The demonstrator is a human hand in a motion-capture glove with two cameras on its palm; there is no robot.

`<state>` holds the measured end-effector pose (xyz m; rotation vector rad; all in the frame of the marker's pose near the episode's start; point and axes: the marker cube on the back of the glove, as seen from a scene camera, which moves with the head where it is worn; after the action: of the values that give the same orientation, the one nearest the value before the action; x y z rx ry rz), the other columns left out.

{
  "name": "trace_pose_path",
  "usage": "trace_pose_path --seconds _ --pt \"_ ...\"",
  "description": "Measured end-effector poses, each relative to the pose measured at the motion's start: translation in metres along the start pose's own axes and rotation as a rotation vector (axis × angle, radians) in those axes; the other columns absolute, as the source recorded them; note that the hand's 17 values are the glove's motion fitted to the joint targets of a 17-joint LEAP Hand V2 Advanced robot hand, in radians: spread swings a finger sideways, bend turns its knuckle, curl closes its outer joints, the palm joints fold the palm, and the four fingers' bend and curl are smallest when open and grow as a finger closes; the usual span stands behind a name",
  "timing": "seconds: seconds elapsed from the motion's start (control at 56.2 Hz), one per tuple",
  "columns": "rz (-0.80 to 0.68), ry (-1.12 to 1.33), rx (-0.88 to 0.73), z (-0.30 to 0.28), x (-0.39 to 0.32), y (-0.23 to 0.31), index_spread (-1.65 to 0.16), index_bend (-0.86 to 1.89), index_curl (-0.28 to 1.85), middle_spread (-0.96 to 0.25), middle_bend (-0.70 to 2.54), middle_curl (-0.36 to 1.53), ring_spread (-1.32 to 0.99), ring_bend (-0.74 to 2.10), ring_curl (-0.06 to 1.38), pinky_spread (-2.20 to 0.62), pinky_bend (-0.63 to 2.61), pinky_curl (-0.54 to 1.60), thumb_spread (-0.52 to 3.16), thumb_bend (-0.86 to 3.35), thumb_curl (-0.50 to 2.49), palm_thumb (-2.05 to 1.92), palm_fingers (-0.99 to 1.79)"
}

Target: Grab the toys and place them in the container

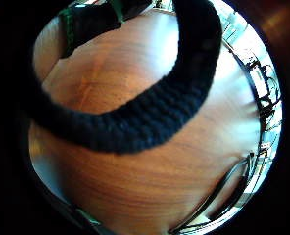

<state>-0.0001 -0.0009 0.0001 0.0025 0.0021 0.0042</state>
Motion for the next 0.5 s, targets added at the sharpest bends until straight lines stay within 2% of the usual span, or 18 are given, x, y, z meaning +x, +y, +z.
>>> trace_pose_path --seconds 0.124,0.231,0.267,0.338,0.498 --pt "0.046 0.004 -0.008 -0.006 0.001 -0.007 -0.2 0.33 0.13 -0.03 0.19 0.07 -0.1 0.25 0.07 0.02 0.39 0.13 0.91 -0.03 0.01 -0.06 0.36" --pt "0.128 -0.006 -0.003 -0.016 0.004 -0.021 -0.25 0.23 0.16 -0.03 0.17 0.1 -0.11 0.22 0.09 0.03 0.48 0.19 1.18 -0.01 0.04 -0.02 0.21" --pt "0.16 -0.005 -0.003 -0.02 0.006 -0.028 -0.26 0.21 0.17 -0.04 0.18 0.11 -0.12 0.21 0.1 0.03 0.5 0.2 1.23 0.0 0.06 -0.01 0.19" --pt "0.233 -0.001 -0.001 -0.029 0.012 -0.05 -0.27 0.12 0.16 -0.03 0.13 0.12 -0.09 0.14 0.09 0.04 0.68 0.27 1.28 0.01 0.1 0.02 -0.07" --pt "0.346 0.033 -0.065 -0.029 0.023 -0.104 -0.27 0.05 0.13 -0.02 0.12 0.14 -0.05 0.16 0.1 0.05 0.87 0.33 1.3 -0.01 0.17 0.03 -0.27"
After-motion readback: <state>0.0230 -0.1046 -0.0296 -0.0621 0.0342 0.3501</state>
